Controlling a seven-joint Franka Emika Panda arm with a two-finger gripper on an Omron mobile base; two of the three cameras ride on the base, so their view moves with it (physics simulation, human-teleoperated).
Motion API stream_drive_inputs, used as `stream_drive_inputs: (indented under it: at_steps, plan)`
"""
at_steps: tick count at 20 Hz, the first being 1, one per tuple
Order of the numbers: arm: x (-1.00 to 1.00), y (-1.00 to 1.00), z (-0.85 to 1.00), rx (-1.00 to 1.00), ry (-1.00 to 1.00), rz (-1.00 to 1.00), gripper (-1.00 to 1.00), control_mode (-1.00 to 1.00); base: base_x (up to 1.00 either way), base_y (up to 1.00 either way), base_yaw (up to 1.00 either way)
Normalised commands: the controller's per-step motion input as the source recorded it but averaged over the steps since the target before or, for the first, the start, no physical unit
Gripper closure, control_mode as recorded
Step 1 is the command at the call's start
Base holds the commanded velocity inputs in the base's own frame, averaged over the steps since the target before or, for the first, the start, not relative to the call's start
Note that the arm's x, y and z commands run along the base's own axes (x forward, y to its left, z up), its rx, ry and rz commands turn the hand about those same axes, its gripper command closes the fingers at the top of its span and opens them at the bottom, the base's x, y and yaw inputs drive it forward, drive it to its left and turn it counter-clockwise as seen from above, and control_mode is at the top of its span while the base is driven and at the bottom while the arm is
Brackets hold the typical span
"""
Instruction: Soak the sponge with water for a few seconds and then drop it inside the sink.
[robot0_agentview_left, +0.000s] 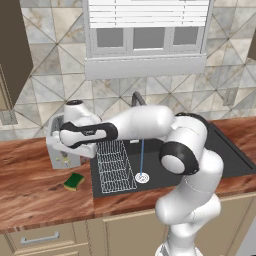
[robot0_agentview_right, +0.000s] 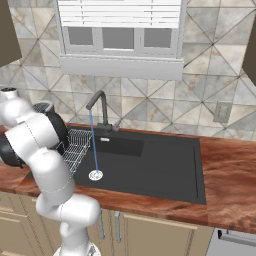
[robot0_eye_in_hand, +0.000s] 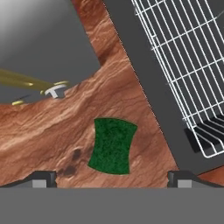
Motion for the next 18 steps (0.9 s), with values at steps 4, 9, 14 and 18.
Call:
stream_drive_inputs:
  at_steps: [4,9,14,18]
  plan:
    - [0.00,0.11,-0.10,0.00,0.00,0.00,-1.00,-1.00,0.00,0.00,0.00]
    - [0.00,0.05,-0.09,0.00,0.00,0.00,-1.00,-1.00,0.00,0.00,0.00]
    - [0.00,0.00,-0.02,0.00,0.00,0.00,-1.00,-1.00,0.00,0.00,0.00]
    - [0.00,0.00,-0.11,0.00,0.00,0.00,-1.00,-1.00,0.00,0.00,0.00]
